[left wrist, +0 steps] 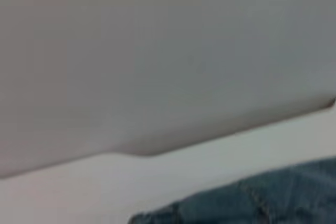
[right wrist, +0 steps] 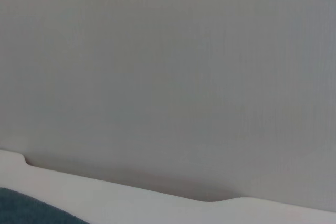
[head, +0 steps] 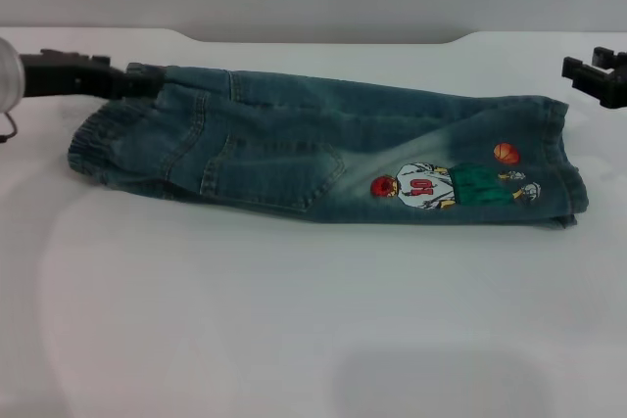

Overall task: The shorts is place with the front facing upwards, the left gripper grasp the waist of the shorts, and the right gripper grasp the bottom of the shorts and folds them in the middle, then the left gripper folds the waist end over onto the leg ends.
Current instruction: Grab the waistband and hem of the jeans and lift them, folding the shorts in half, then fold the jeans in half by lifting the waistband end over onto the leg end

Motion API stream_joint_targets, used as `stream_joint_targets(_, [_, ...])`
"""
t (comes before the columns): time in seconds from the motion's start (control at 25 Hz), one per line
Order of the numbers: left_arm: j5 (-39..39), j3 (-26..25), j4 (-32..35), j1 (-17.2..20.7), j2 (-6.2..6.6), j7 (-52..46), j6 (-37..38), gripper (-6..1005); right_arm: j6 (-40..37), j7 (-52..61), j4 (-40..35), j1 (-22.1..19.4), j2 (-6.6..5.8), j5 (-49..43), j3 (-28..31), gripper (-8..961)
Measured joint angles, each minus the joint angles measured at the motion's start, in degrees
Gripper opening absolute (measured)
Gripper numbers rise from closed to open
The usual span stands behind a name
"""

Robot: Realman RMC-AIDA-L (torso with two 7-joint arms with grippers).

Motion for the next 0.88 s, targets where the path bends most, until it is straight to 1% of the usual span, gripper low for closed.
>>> stream_joint_targets(0.08, [1.7,-0.1,0.6,-0.3,1.20,-0.3,4.1,858,-0.1,0.0,0.0,0.0,0.01,0.3,0.2,468])
stream_joint_targets(0.16, [2.1,-0.1,0.9,-0.4,2.62,0.0,7.8,858,-0.2,0.0,0.1,-0.1,0.01,0.3,0.3,468])
stream_joint_targets(0.2, [2.1,-0.1,0.9,-0.5,3.54,0.4,10.0,858,-0.2,0.0,0.1,-0.1,0.01,0.3,0.3,468])
stream_joint_targets(0.32, [1.9,-0.7,0.4,-0.5,4.92,2.6,14.6,858,-0.2,0.0,0.2,-0.1,0.05,0.6,0.1,468])
stream_joint_targets(0.44, [2.0,-1.8,0.4,0.0,5.09,5.1,16.6,858,-0.6,-0.3,0.4,-0.3,0.10,2.1,-0.3,468])
stream_joint_targets(0.68, [4.4,-2.2,-1.0,0.5,5.02,6.3,13.8,857,-2.7,-2.3,1.6,-0.7,0.10,6.1,-0.6,468])
stream_joint_targets(0.76, [5.6,-2.3,-1.2,0.5,4.90,6.2,12.8,857,-2.8,-2.3,1.7,-0.9,0.10,6.2,-0.6,468])
stream_joint_targets(0.88, [9.4,-2.3,-1.5,0.0,4.12,5.9,10.9,857,-3.1,-2.3,2.1,-1.1,0.16,6.2,-0.5,467])
